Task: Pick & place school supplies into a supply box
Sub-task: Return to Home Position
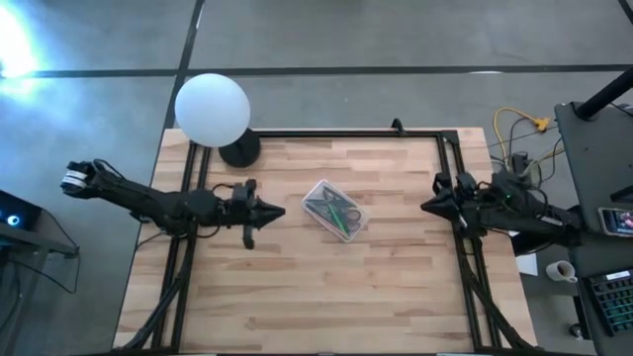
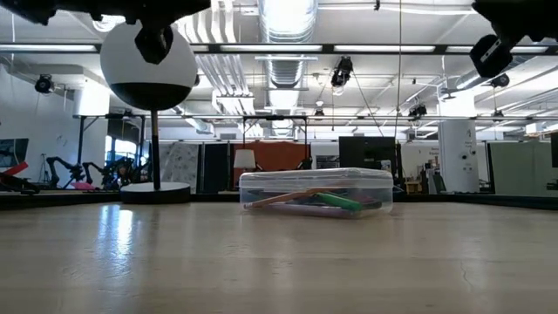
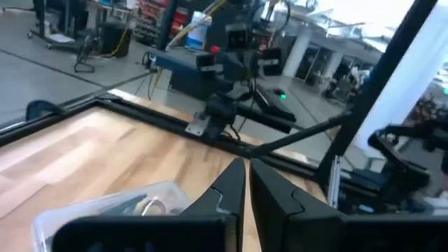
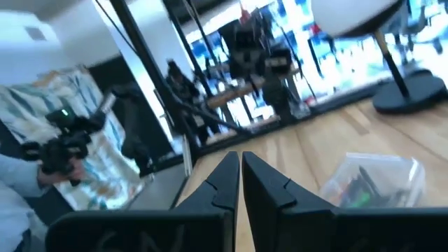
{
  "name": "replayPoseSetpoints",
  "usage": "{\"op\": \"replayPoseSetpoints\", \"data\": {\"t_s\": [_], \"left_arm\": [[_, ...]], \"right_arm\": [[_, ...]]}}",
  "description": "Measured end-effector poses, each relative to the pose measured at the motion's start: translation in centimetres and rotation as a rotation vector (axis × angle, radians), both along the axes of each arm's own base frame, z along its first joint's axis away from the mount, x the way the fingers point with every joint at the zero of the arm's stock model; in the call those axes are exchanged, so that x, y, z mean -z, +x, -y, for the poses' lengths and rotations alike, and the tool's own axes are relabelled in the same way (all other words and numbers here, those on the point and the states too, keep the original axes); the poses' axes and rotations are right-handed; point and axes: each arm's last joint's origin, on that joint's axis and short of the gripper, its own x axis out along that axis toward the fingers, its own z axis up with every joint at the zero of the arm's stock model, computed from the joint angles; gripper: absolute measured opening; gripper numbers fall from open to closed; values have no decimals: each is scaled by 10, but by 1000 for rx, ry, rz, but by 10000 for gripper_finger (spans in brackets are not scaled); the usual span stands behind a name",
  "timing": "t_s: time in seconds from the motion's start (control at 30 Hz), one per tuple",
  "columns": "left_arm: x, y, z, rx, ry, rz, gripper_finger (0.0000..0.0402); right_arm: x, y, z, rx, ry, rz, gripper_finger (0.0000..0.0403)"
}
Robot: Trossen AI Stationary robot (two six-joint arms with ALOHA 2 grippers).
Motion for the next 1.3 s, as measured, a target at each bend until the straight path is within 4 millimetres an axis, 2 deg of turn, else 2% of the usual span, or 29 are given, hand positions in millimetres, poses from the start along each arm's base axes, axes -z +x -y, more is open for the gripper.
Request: {"op": "replayPoseSetpoints", "data": {"t_s": [0.1, 0.17, 0.57, 0.73, 1.3], "left_arm": [[15, -10, -5, -22, -3, 14, 6], [24, -17, -6, -21, -9, 41, 6], [81, -59, -14, -26, -5, 260, 6], [84, -60, -14, -22, -19, 230, 6], [93, -55, -14, -31, -12, 152, 6]], "right_arm": [[14, 6, 1, -2, -3, 38, 13], [24, 11, 2, 7, 4, 5, 13], [51, 22, 5, 49, 26, -34, 13], [56, 24, 6, 51, 29, -55, 13], [55, 23, 6, 54, 23, -39, 13]]}}
